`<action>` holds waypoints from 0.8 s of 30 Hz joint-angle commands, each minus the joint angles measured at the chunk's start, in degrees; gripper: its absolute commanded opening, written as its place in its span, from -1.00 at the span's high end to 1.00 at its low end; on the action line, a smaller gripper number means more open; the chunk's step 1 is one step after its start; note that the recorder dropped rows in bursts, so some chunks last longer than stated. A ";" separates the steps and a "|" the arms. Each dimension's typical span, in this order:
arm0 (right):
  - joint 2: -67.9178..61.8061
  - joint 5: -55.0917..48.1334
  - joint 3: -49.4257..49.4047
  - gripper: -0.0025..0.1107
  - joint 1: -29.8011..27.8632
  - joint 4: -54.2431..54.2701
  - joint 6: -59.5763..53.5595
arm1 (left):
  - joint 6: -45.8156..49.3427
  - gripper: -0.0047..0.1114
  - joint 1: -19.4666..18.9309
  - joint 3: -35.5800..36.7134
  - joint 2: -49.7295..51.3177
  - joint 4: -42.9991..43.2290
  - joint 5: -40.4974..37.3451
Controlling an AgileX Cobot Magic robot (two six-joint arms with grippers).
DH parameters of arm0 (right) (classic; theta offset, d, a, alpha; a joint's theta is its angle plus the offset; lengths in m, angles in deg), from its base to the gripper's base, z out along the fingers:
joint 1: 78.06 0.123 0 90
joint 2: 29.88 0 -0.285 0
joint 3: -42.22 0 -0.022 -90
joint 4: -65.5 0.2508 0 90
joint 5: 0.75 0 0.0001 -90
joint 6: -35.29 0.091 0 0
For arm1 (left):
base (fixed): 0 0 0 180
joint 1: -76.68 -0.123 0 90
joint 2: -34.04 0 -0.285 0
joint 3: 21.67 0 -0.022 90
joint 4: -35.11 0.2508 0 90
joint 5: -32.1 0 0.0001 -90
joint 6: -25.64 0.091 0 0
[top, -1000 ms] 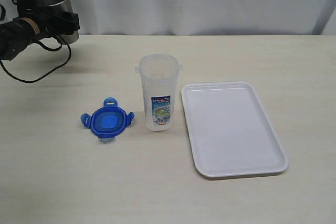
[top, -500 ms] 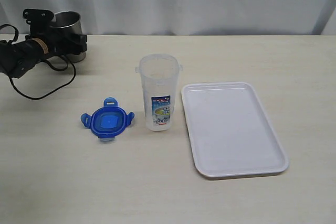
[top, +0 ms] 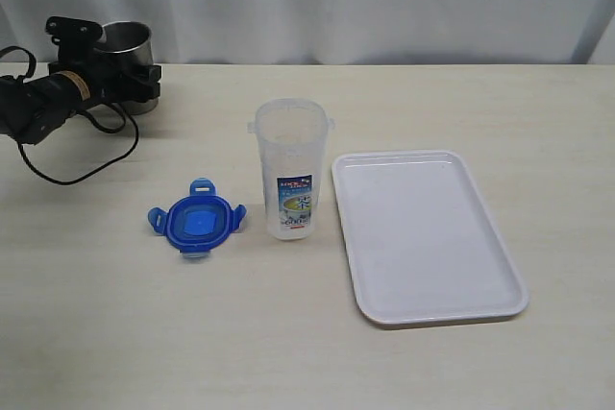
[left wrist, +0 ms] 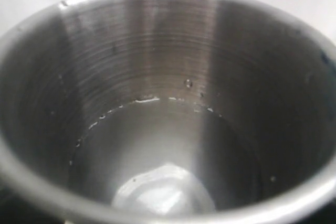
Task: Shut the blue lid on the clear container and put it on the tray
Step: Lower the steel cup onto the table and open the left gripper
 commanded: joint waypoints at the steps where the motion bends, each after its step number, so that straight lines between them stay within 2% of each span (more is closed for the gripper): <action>1: 0.28 0.16 -0.20 0.88 0.16 0.03 -0.17 | -1.80 -0.20 0.40 0.46 -0.76 1.10 -0.63; 12: 0.28 0.16 -0.20 0.88 0.16 0.03 -0.17 | -2.07 -0.20 0.40 0.46 -0.76 4.06 -2.93; 15: 0.28 0.16 -0.20 0.88 0.16 0.03 -0.17 | -2.95 -0.30 0.69 0.46 -0.76 5.20 -4.04; 20: 0.28 0.16 -0.20 0.88 0.16 0.03 -0.17 | -3.60 -0.63 1.61 0.84 -1.29 7.14 -4.50; 24: 0.28 0.16 -0.20 0.88 0.16 0.03 -0.17 | -3.60 -0.72 2.02 0.84 -1.40 7.08 -5.15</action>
